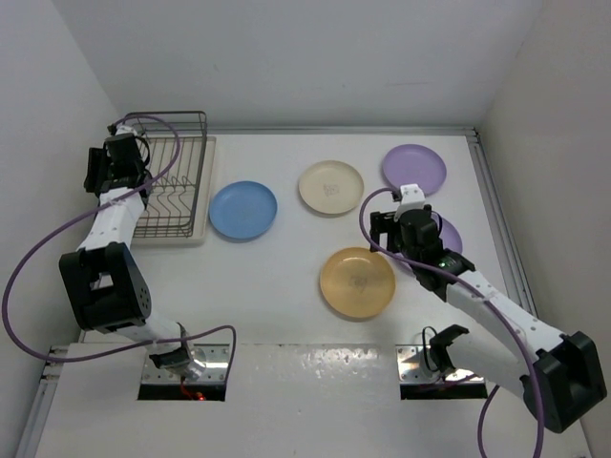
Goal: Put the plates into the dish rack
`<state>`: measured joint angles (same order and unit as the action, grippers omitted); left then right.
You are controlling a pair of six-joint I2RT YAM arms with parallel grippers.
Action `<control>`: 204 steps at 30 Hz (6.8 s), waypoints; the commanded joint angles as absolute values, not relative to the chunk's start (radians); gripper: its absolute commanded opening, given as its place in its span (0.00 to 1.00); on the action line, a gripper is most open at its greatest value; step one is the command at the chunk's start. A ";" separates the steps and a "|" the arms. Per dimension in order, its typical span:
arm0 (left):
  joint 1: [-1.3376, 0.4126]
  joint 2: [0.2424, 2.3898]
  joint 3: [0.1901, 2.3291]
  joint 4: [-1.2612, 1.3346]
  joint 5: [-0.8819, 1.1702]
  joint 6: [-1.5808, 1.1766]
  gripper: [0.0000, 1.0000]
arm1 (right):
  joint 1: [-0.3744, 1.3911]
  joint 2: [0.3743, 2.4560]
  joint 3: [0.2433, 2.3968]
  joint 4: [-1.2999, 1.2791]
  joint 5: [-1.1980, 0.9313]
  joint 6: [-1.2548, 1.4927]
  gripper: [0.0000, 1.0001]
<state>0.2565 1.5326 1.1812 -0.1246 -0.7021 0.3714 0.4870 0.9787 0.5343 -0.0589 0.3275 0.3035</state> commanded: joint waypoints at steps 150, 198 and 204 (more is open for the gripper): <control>0.107 1.491 1.060 0.278 -0.937 0.554 0.00 | 0.836 1.255 0.811 -0.020 0.388 0.512 0.77; -0.449 1.618 1.215 -0.473 -0.324 0.162 0.70 | 0.816 1.091 0.585 -0.156 0.583 0.676 0.86; -0.483 1.644 1.123 -0.462 -0.104 0.318 0.69 | 0.815 1.108 0.591 -0.164 0.578 0.666 0.86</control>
